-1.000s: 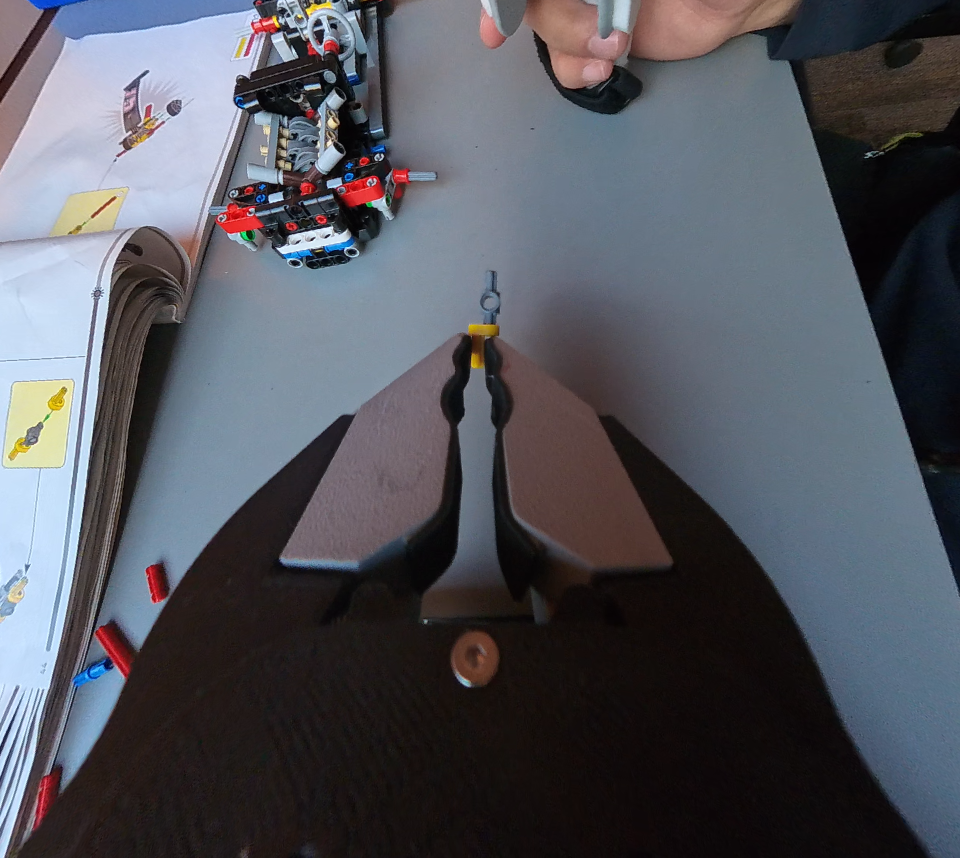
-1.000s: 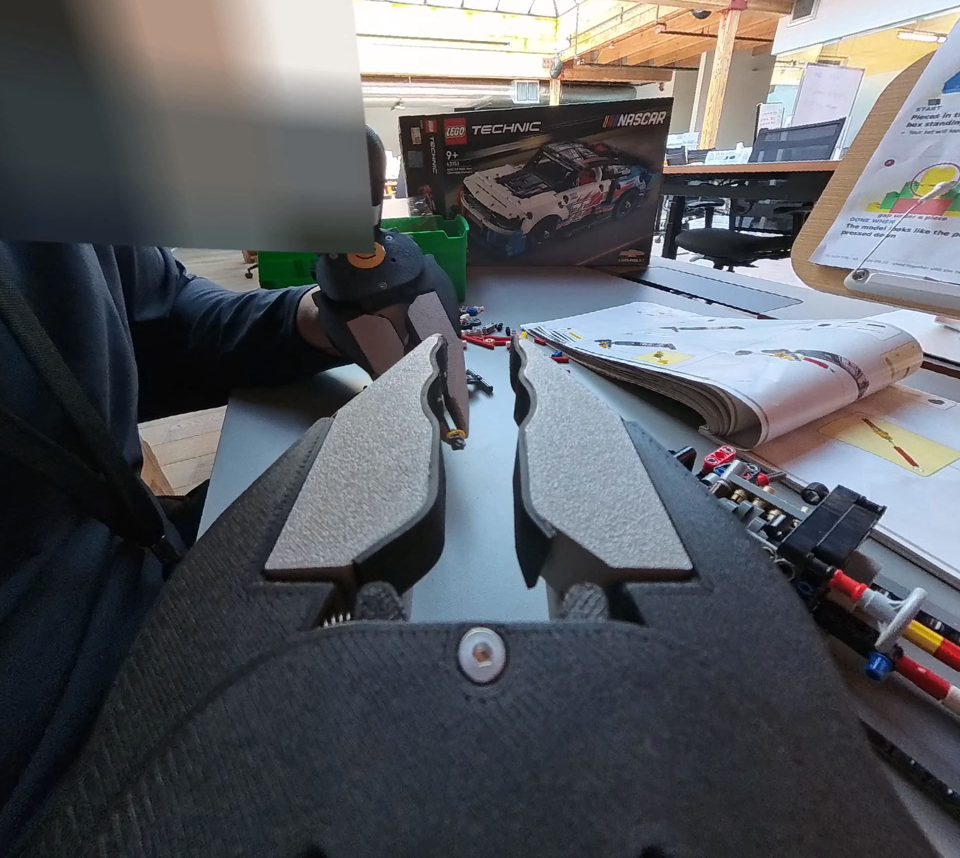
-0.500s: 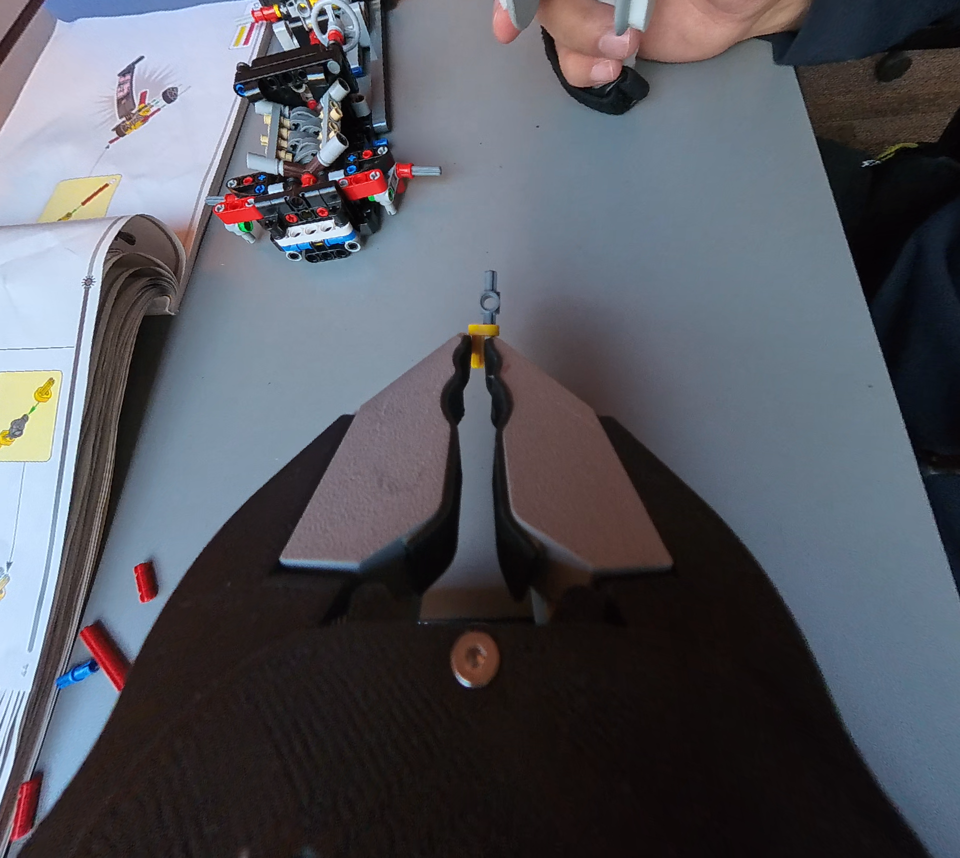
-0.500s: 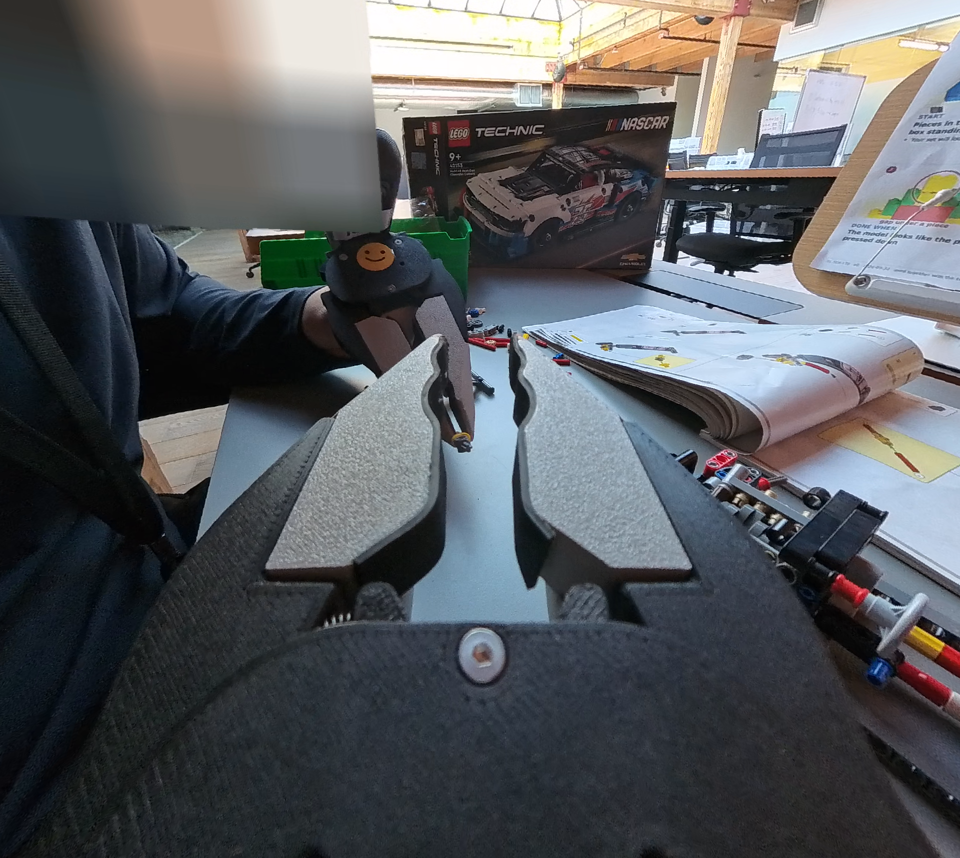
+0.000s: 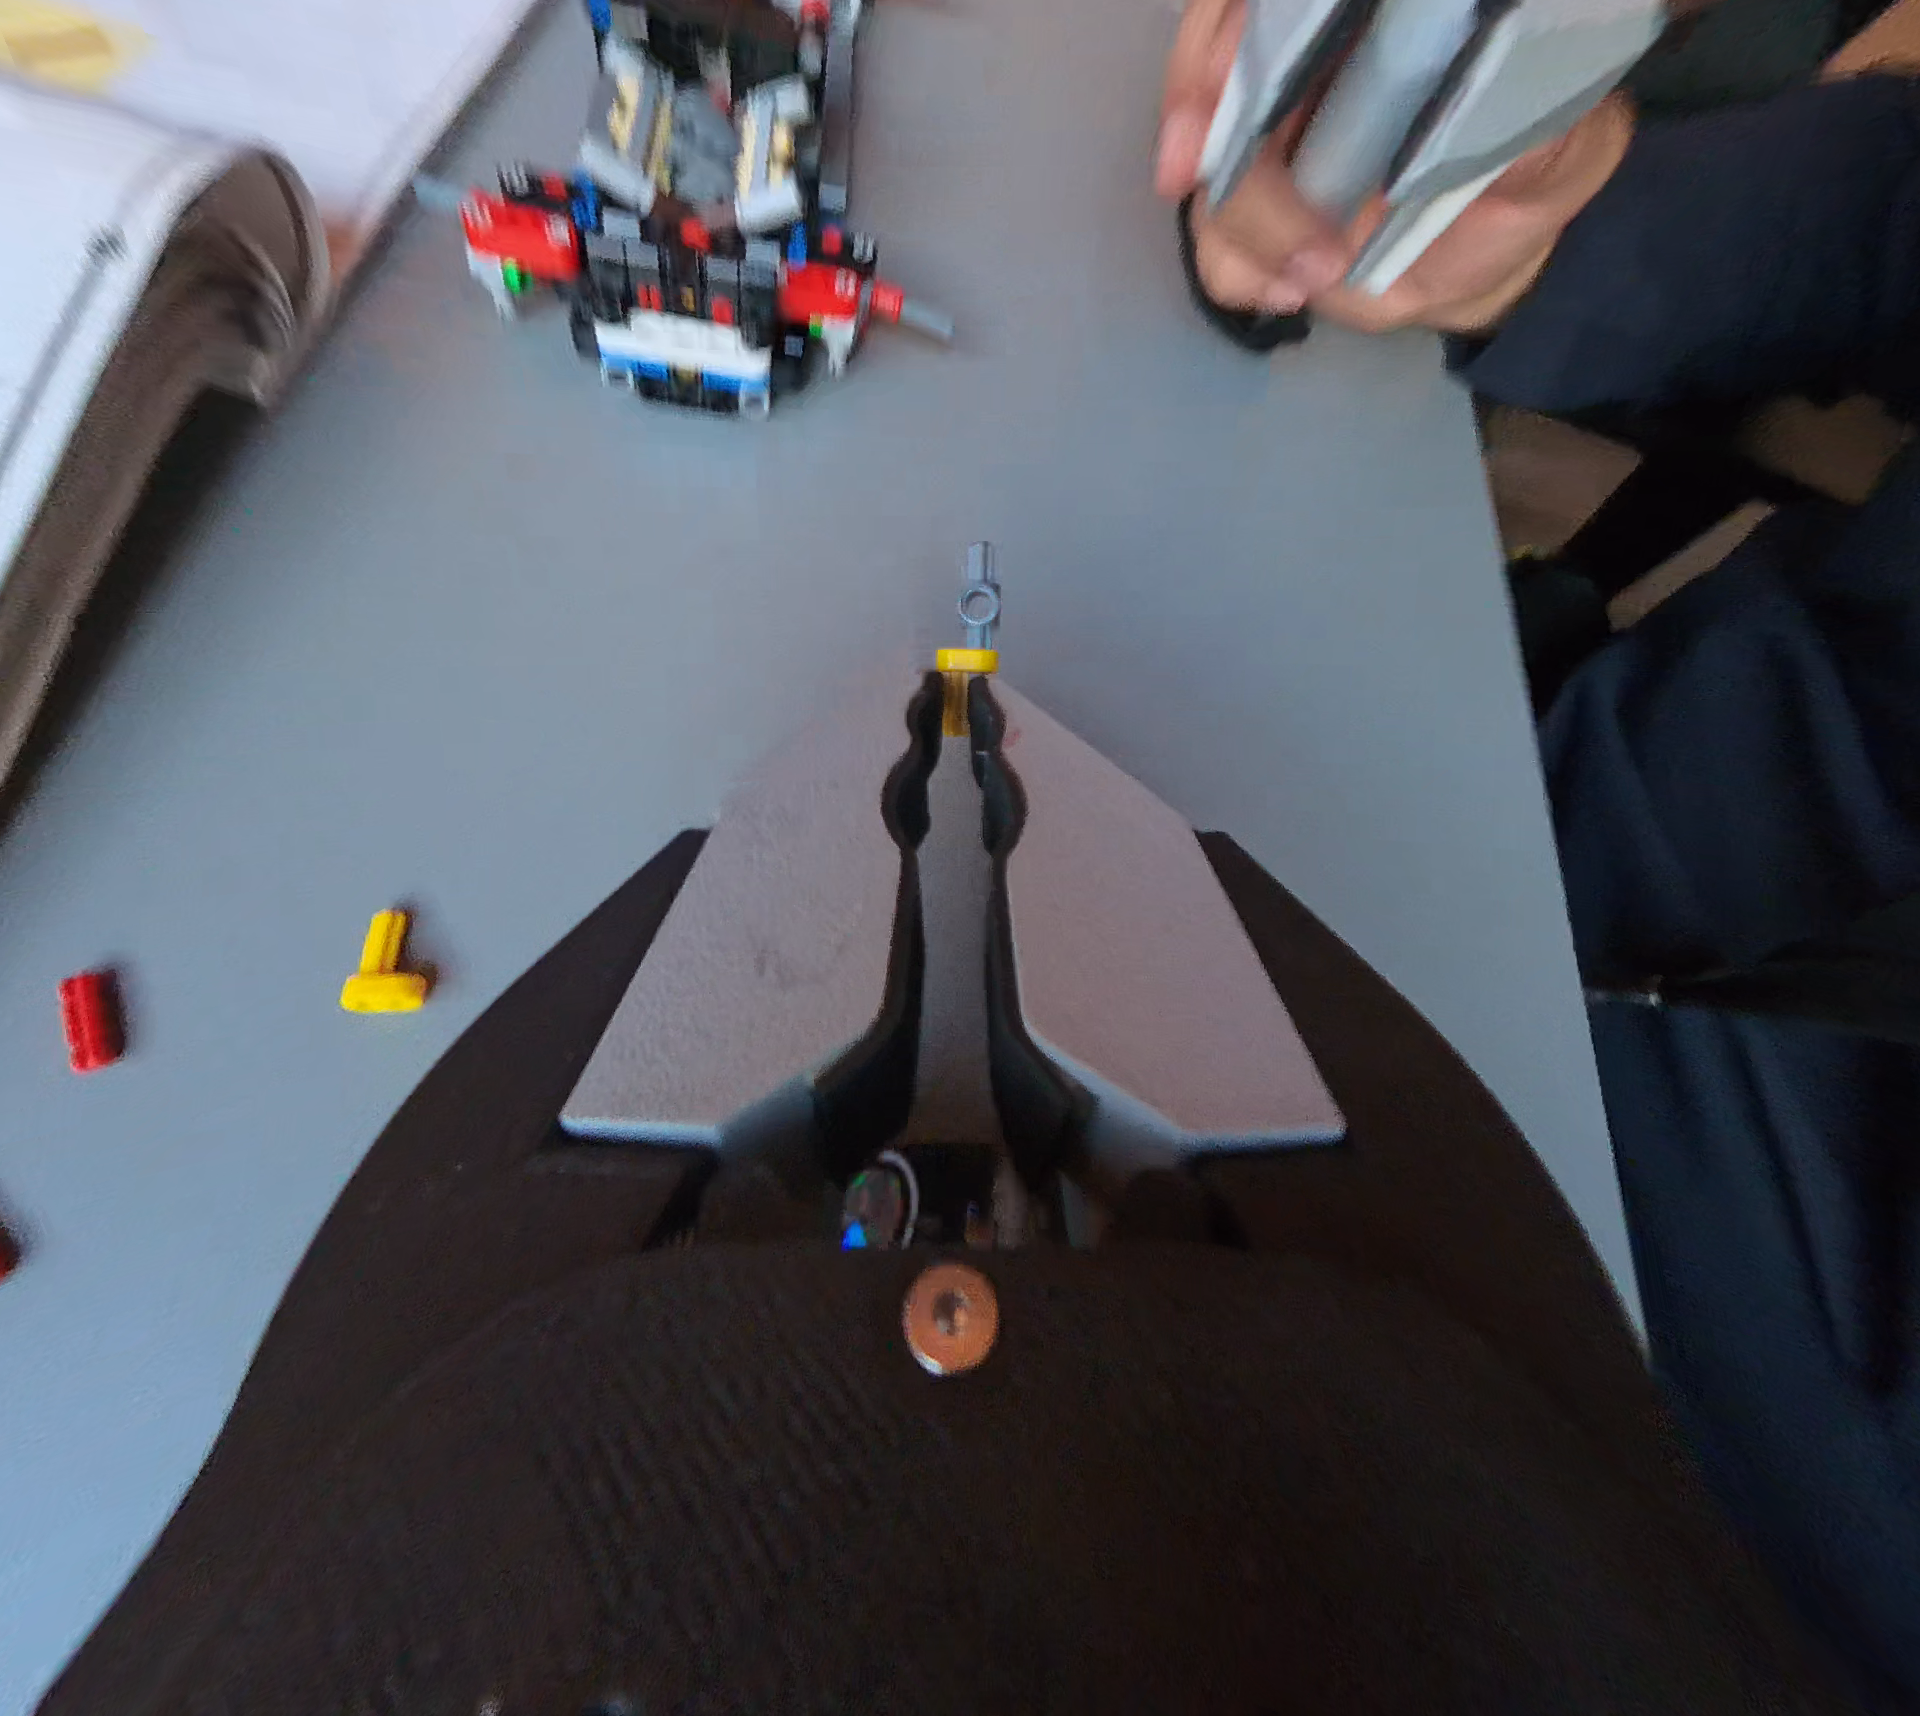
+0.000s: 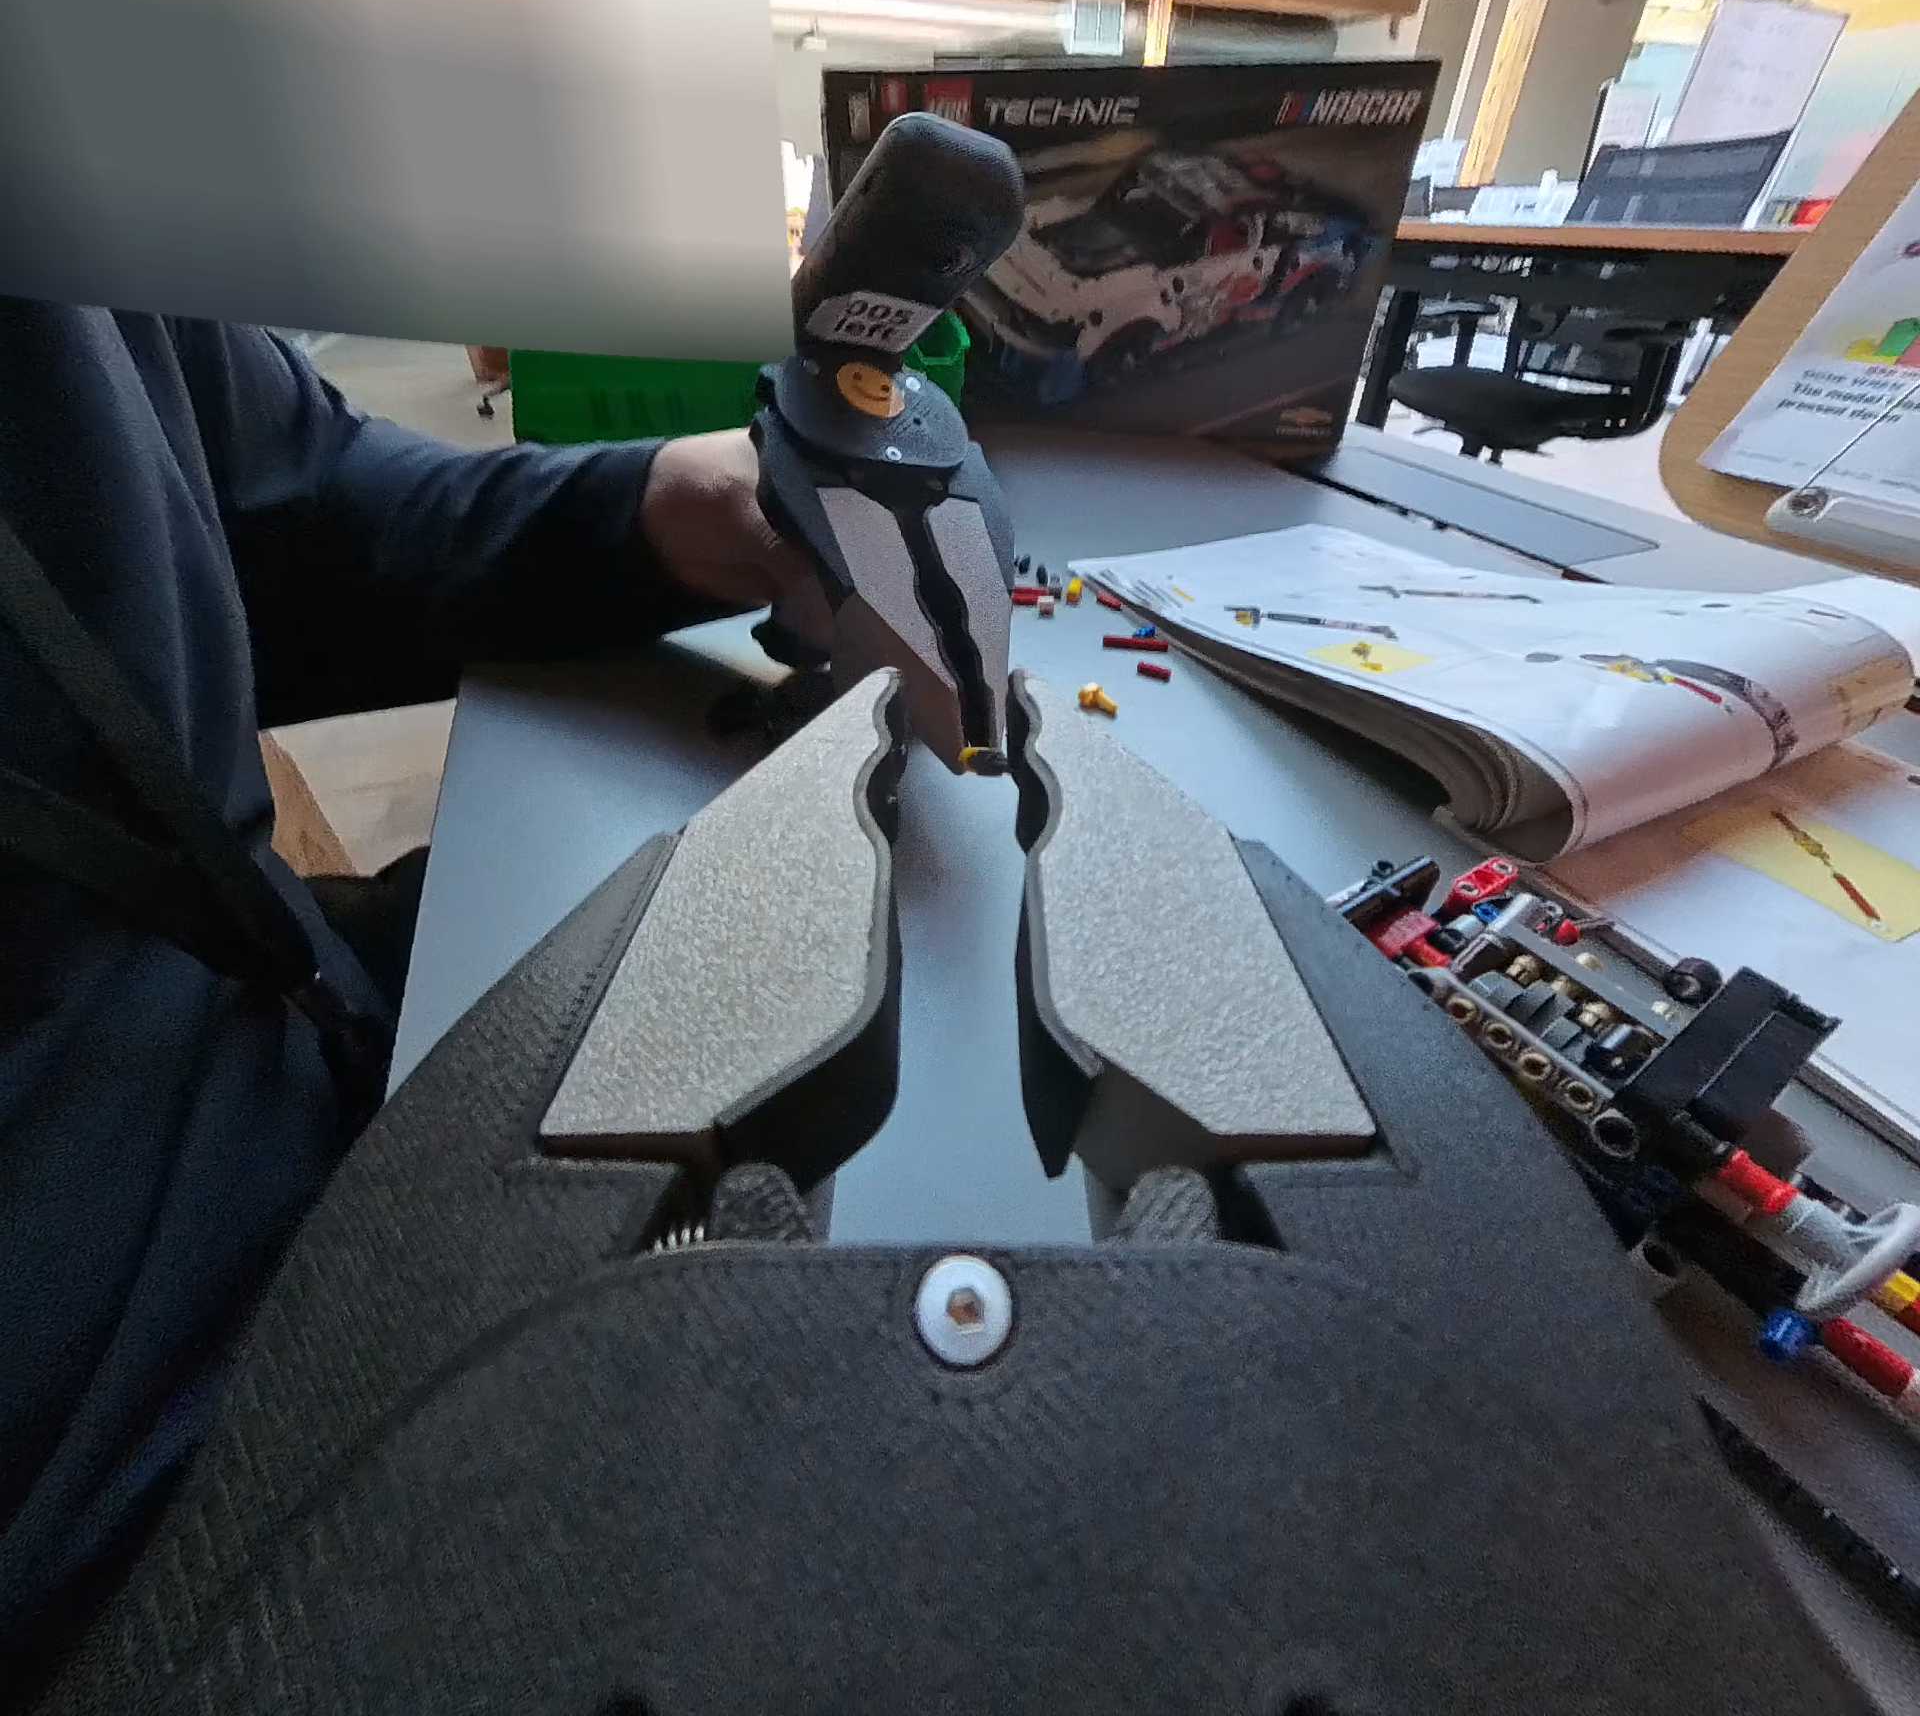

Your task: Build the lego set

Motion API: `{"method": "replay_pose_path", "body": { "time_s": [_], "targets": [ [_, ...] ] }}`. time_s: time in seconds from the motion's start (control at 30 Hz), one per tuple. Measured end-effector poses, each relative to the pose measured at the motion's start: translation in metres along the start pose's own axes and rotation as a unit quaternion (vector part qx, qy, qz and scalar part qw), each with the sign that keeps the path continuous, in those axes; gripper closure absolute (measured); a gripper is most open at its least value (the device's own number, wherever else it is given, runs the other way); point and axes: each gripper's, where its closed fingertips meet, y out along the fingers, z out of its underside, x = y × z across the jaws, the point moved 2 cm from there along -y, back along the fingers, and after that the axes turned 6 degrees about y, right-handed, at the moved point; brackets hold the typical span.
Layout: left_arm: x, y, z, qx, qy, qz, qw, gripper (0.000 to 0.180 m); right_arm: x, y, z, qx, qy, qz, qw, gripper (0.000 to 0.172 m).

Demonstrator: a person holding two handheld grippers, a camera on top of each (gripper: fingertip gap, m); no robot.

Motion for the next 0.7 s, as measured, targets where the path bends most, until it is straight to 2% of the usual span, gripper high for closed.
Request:
{"method": "replay_pose_path", "body": {
  "time_s": [0.13, 0.27, 0.4, 0.5, 0.7],
  "targets": [
    [0.003, 0.01, 0.025, 0.095, 0.01, -0.024, 0.995, 0.179, 0.002, 0.004, 0.01, 0.044, -0.004, 0.004, 0.999, 0.158],
    [0.001, 0.012, 0.024, 0.101, 0.014, -0.034, 0.994, 0.178, 0.001, 0.004, 0.01, 0.043, -0.002, 0.007, 0.999, 0.158],
    [-0.007, 0.011, 0.023, 0.105, 0.004, -0.009, 0.994, 0.161, 0.0, 0.004, 0.011, 0.047, -0.003, 0.01, 0.999, 0.158],
    [-0.007, 0.007, 0.024, 0.116, 0.018, -0.017, 0.993, 0.158, 0.0, 0.005, 0.012, 0.052, -0.007, 0.014, 0.999, 0.158],
    [0.011, -0.024, 0.016, 0.092, 0.032, -0.06, 0.993, 0.159, -0.004, 0.005, 0.016, 0.071, -0.008, 0.032, 0.997, 0.159]
  ]
}}
